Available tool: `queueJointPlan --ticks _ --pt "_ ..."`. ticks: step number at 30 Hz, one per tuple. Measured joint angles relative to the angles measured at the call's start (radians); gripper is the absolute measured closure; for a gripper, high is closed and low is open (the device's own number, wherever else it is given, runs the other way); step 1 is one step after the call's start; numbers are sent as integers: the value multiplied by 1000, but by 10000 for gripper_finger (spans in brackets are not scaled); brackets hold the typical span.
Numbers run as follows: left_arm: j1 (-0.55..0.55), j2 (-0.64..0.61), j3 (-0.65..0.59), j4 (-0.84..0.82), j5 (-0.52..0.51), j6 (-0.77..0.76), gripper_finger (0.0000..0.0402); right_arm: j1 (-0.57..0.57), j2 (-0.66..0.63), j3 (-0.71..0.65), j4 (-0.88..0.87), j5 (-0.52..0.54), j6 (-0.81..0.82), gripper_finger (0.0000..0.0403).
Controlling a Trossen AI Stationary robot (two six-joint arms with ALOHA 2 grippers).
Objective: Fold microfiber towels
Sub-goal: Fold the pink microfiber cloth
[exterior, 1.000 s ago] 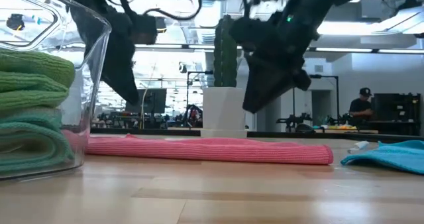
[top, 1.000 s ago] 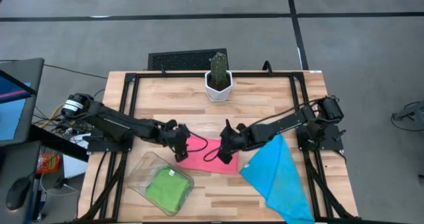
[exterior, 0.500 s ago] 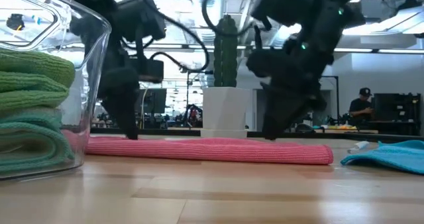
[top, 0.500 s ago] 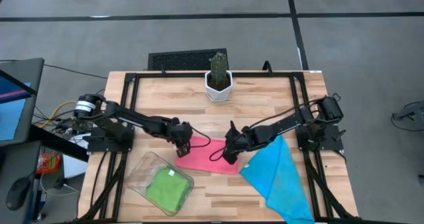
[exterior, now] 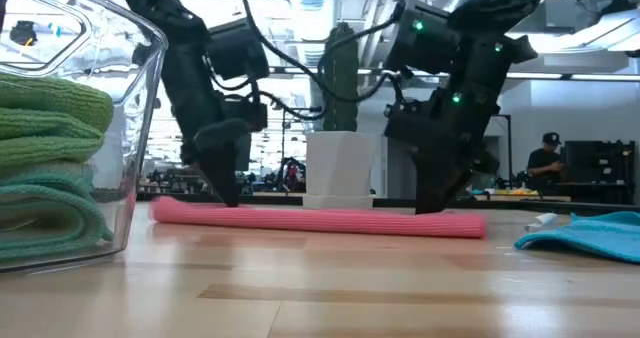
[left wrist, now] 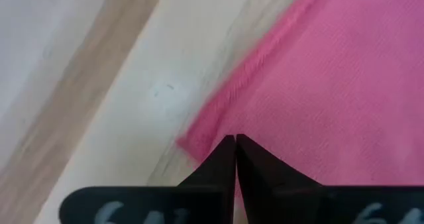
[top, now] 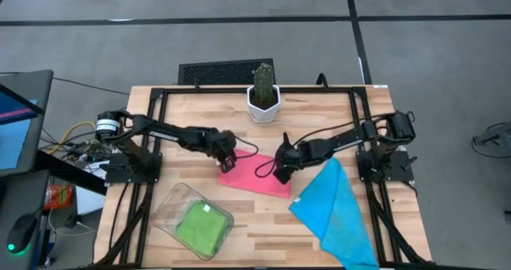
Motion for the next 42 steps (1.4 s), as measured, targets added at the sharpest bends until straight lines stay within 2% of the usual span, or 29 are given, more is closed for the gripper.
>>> queueJointPlan --ticks 6,12,18,22,25,32,35,39,42 --pt "40 -67 89 -65 66 7 398 -10 -114 -1 2 10 -37 290" --pt "-4 -127 107 -68 169 -13 398 72 -199 -15 16 119 -1 290" --pt "-169 -131 27 16 123 -112 401 214 -176 -85 256 160 119 290" --pt "-281 -130 1 38 41 -226 401 289 -113 -89 340 185 176 290" --pt "-371 -130 1 59 37 -295 401 325 -78 -87 409 189 212 290" --pt "-589 -130 1 73 38 -409 401 367 -31 -86 424 188 271 290" --pt "-640 -131 1 43 39 -462 401 369 -33 -86 422 188 271 290" --pt "-702 -131 2 -44 114 -555 401 369 -42 -86 427 186 271 290" --pt "-744 -133 2 -66 96 -622 401 369 -42 -86 426 187 270 290"
